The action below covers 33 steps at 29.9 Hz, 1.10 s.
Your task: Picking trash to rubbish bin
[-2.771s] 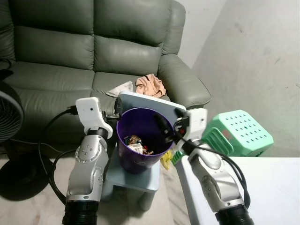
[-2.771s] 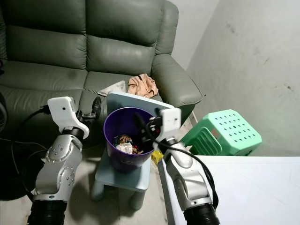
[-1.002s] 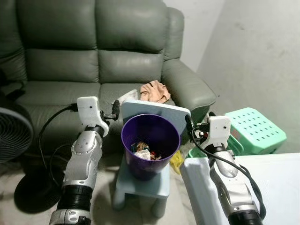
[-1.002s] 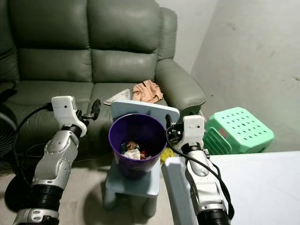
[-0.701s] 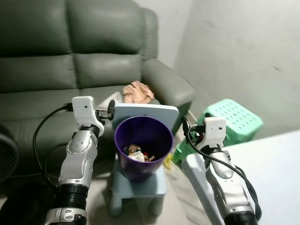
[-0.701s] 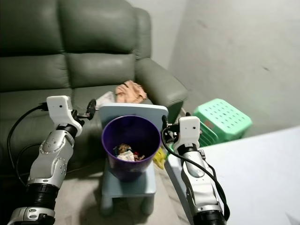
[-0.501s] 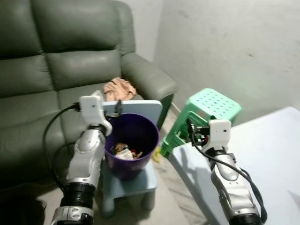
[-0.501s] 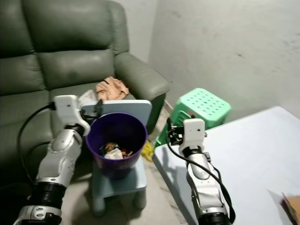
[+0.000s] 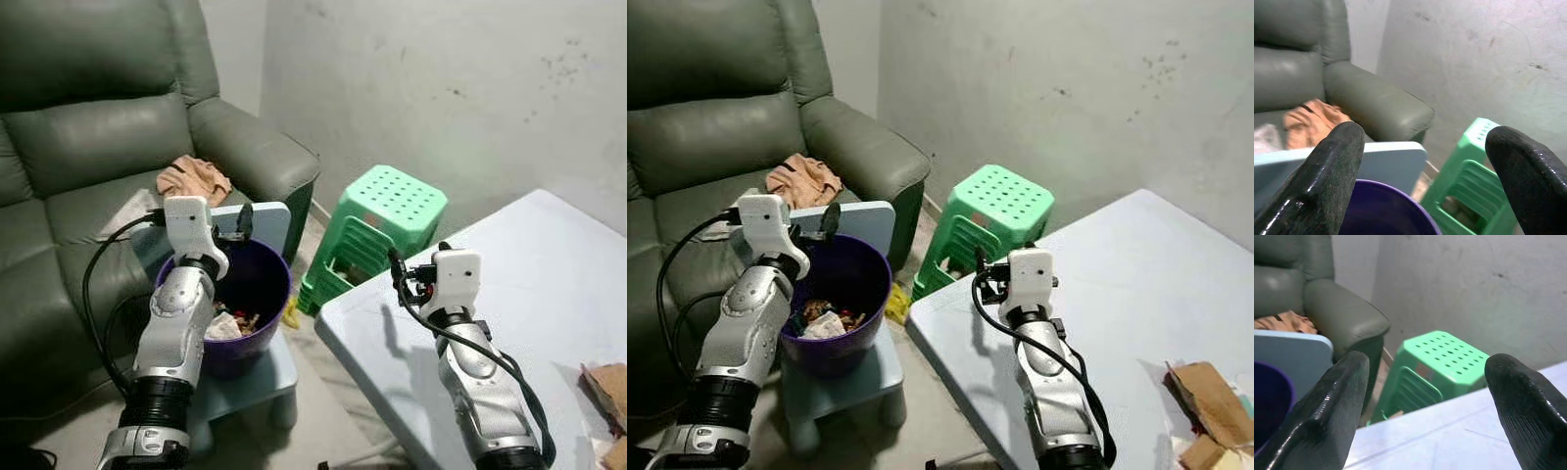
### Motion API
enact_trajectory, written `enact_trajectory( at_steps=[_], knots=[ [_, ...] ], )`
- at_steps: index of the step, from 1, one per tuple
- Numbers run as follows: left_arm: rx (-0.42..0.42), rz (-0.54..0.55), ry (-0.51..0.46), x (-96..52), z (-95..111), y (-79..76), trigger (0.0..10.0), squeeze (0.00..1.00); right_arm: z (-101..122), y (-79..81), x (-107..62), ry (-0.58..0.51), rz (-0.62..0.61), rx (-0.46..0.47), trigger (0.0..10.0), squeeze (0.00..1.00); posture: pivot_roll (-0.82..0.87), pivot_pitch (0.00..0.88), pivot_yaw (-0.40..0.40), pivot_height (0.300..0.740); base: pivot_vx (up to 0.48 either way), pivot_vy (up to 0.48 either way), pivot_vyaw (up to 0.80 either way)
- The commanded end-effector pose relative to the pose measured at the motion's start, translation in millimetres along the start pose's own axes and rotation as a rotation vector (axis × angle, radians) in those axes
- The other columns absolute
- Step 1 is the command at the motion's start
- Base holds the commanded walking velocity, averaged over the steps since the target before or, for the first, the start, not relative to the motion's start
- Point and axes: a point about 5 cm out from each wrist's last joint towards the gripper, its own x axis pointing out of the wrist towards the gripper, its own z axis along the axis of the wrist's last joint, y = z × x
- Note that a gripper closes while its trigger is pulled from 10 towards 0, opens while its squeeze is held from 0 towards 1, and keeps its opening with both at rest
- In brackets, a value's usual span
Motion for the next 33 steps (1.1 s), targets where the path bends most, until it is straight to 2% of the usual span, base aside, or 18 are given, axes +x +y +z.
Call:
enact_trajectory(
  at_steps=[1, 5, 24, 33],
  knots=[
    [-0.006, -0.022, -0.003, 2.8, 3.2, -6.8, 10.0, 0.00, 3.4, -6.0, 0.5, -0.008, -0.026, -0.001, 10.0, 0.00, 0.00, 0.000, -0.112, 0.740, -0.240, 0.304, -0.79],
    [0.040, -0.012, -0.005, 3.2, 3.9, -5.7, 10.0, 0.00, 3.5, -4.4, 0.4, -0.008, -0.023, -0.001, 10.0, 0.00, 0.01, 0.000, -0.113, 0.740, -0.121, 0.199, -0.79],
    [0.055, 0.002, 0.019, 3.2, 0.8, -5.0, 10.0, 0.00, 4.4, -6.1, -0.4, -0.007, -0.031, -0.008, 10.0, 0.00, 0.00, 0.000, -0.115, 0.740, 0.000, 0.000, -0.79],
    [0.060, -0.021, 0.028, 1.1, -3.3, -11.3, 10.0, 0.00, 4.0, -8.6, -1.8, 0.000, -0.036, -0.016, 10.0, 0.00, 0.00, 0.000, -0.118, 0.740, 0.000, 0.000, -0.79]
  ],
)
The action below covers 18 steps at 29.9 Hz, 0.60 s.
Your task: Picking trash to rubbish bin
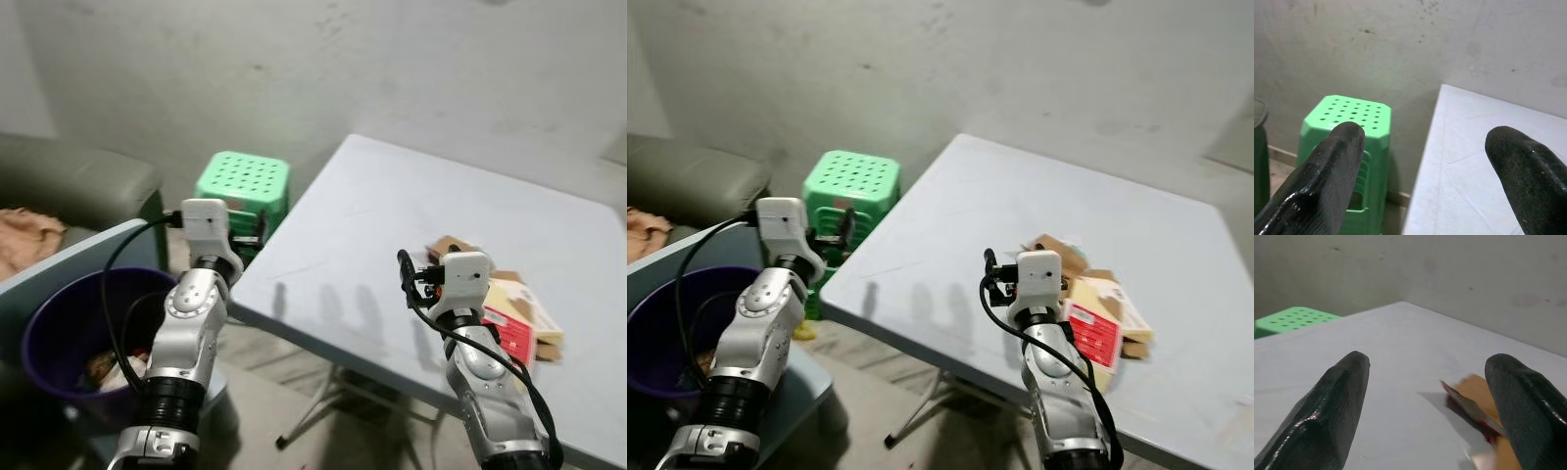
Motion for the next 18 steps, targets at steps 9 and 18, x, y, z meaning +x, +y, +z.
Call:
enact_trajectory(
  at_steps=[9, 18],
  knots=[
    [-0.014, -0.088, 0.032, -9.6, -12, -26.5, 10.0, 0.00, 0, -6.8, -5.1, 0.008, -0.015, -0.021, 10.0, 0.00, -0.01, 0.000, -0.118, 0.740, 0.000, 0.000, -0.79],
    [-0.012, -0.151, 0.060, -19.3, -21, -42.0, 10.0, 0.00, -3, -6.0, -12.6, 0.028, -0.004, -0.027, 10.0, 0.00, -0.02, 0.000, -0.117, 0.740, 0.000, 0.000, -0.78]
  ],
)
